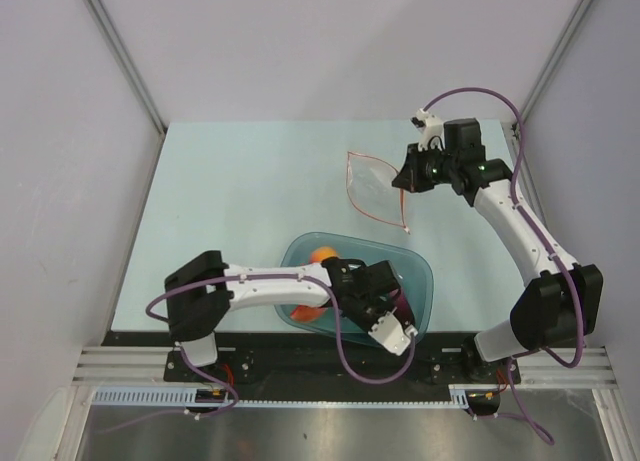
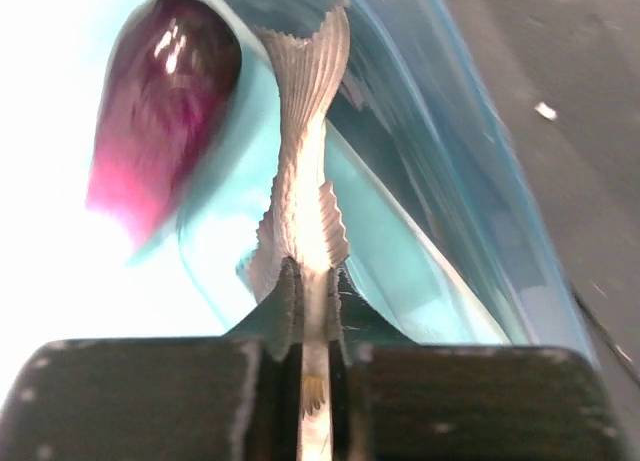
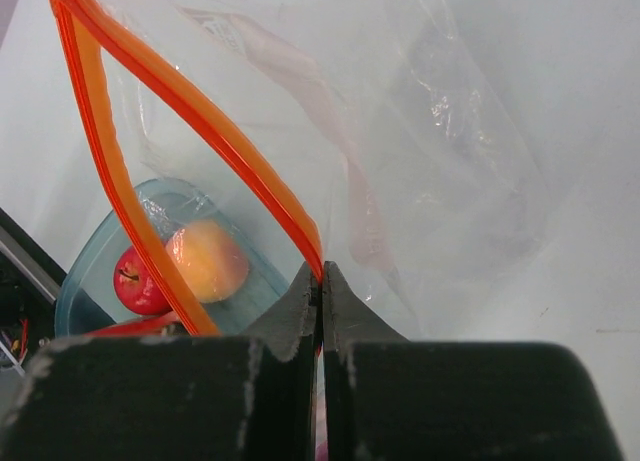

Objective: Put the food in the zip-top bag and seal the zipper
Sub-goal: Pick up the fake fish from the bin, then place the fake fish in the zipper food storage bag.

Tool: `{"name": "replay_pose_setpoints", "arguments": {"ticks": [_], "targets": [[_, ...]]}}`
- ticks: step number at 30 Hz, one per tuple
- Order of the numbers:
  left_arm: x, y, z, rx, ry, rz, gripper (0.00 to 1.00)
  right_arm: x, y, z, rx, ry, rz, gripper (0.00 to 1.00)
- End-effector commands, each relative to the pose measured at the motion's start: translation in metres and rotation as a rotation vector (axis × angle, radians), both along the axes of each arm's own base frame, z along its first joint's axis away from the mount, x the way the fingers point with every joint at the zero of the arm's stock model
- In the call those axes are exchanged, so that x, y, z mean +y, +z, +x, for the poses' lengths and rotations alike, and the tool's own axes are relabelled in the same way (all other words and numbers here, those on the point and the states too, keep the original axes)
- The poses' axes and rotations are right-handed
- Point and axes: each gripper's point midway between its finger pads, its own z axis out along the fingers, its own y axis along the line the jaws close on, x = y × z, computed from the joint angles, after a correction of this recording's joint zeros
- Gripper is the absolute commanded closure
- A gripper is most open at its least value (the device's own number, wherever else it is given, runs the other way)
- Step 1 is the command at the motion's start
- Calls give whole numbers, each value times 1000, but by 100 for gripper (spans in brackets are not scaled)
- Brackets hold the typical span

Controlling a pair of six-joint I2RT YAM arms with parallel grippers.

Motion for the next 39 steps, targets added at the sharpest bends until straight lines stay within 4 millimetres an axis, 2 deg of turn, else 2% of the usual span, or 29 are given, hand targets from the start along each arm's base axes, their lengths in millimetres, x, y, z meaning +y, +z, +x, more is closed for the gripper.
{"name": "replay_pose_setpoints", "arguments": {"ticks": [1, 3, 5, 6, 7, 8, 9, 10, 12, 13, 16, 17, 21, 23, 25, 27, 29, 30, 33, 36, 39], "targets": [[9, 79, -2, 41, -24, -128, 100, 1, 22, 2, -59, 20, 62, 100], [14, 98, -7, 92, -17, -150, 100, -1, 28, 1, -63, 19, 81, 100], [15, 135, 1, 109, 8, -230, 100, 1, 31, -3, -60, 37, 98, 100], [15, 152, -5, 179, 13, -271, 100, 3, 33, -5, -66, 55, 107, 100], [14, 178, 9, 194, 50, -345, 100, 6, 37, -10, -66, 88, 129, 100], [17, 204, 9, 241, 73, -414, 100, 8, 37, -12, -62, 104, 137, 100], [17, 229, 30, 247, 110, -516, 100, 11, 40, -15, -67, 133, 149, 100], [17, 252, 24, 306, 69, -598, 100, 17, 43, -22, -65, 184, 175, 100], [23, 286, 30, 282, 53, -726, 100, 22, 45, -29, -68, 236, 193, 100], [24, 299, 36, 259, 20, -791, 100, 26, 48, -34, -68, 268, 214, 100], [26, 313, 41, 230, -44, -842, 100, 30, 54, -43, -63, 302, 232, 100], [26, 316, 38, 241, -82, -845, 100, 32, 55, -45, -74, 316, 221, 100], [25, 324, 57, 223, -145, -856, 100, 40, 51, -61, -112, 378, 132, 100], [21, 317, 60, 212, -182, -846, 100, 46, 52, -71, -125, 418, 119, 100], [16, 311, 64, 202, -204, -842, 100, 47, 45, -74, -150, 452, 65, 100], [12, 310, 62, 178, -233, -837, 100, 44, 36, -71, -152, 451, 22, 100], [9, 298, 57, 206, -233, -785, 100, 40, 39, -67, -143, 432, 42, 100], [9, 301, 53, 194, -251, -775, 100, 41, 45, -71, -145, 447, 72, 100], [9, 271, 60, 161, -257, -691, 100, 38, 52, -75, -164, 461, 83, 100], [13, 234, 82, 81, -238, -602, 100, 38, 51, -84, -161, 490, 76, 100], [15, 212, 100, 34, -220, -529, 100, 36, 47, -88, -174, 515, 44, 100]]}}
